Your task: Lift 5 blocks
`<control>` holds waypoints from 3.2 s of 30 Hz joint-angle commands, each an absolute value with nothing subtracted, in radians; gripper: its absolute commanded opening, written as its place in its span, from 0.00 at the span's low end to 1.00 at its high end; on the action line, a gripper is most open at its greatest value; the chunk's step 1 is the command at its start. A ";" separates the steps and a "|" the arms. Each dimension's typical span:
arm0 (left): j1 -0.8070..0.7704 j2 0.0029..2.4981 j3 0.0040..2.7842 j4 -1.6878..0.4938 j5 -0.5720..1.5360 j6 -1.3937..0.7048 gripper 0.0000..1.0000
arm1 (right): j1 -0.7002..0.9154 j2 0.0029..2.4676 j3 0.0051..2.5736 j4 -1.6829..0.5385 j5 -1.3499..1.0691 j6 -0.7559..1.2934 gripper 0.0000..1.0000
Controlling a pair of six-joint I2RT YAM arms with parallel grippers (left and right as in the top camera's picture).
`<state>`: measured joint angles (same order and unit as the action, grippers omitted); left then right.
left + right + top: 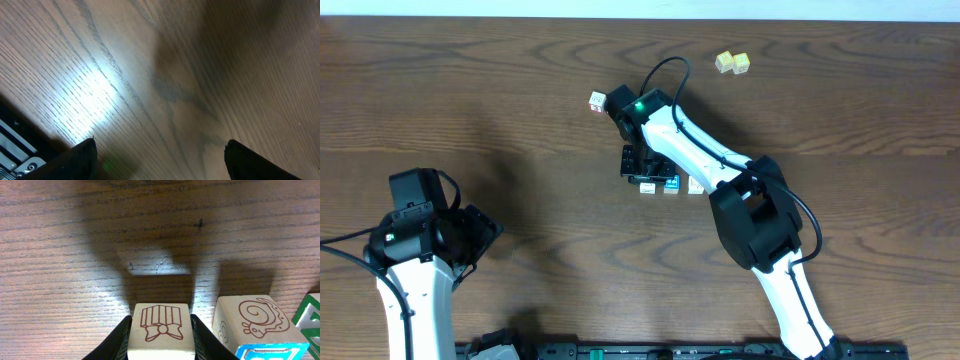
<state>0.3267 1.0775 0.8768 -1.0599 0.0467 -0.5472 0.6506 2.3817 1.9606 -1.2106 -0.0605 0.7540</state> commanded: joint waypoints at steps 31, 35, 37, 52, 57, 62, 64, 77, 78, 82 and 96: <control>0.332 1.077 0.891 -1.066 0.045 -0.552 0.82 | 0.645 2.375 1.965 -1.196 -0.063 0.761 0.45; 0.332 1.077 0.891 -1.066 0.045 -0.552 0.82 | 0.645 2.374 1.974 -1.197 -0.066 0.749 0.46; 0.332 1.077 0.891 -1.066 0.045 -0.552 0.82 | 0.645 2.374 1.985 -1.200 -0.072 0.735 0.47; 0.332 1.077 0.891 -1.066 0.045 -0.552 0.82 | 0.626 2.373 2.290 -1.428 -0.080 0.598 0.51; 0.332 1.077 0.891 -1.068 0.077 -0.551 0.82 | 0.541 2.360 2.479 -1.625 -0.079 0.514 0.51; 0.332 1.077 0.891 -1.046 0.234 -0.392 0.82 | 0.424 2.295 2.531 -1.699 -0.114 0.384 0.40; 0.332 1.077 0.891 -1.026 0.332 -0.322 0.79 | 0.378 2.256 2.530 -1.699 -0.118 0.368 0.35; 0.172 1.078 0.893 -0.940 0.490 -0.233 0.65 | 0.188 1.902 2.186 -1.698 -0.010 0.279 0.34; 0.138 1.078 0.896 -0.926 0.490 -0.233 0.66 | 0.177 1.871 2.129 -1.698 0.004 0.279 0.34; 0.001 1.110 0.939 -0.892 0.486 -0.233 0.70 | 0.126 1.789 1.958 -1.681 0.047 0.279 0.35; -0.306 1.466 1.298 -1.015 0.134 -0.299 0.80 | -0.192 1.753 1.638 -1.489 -0.301 0.062 0.32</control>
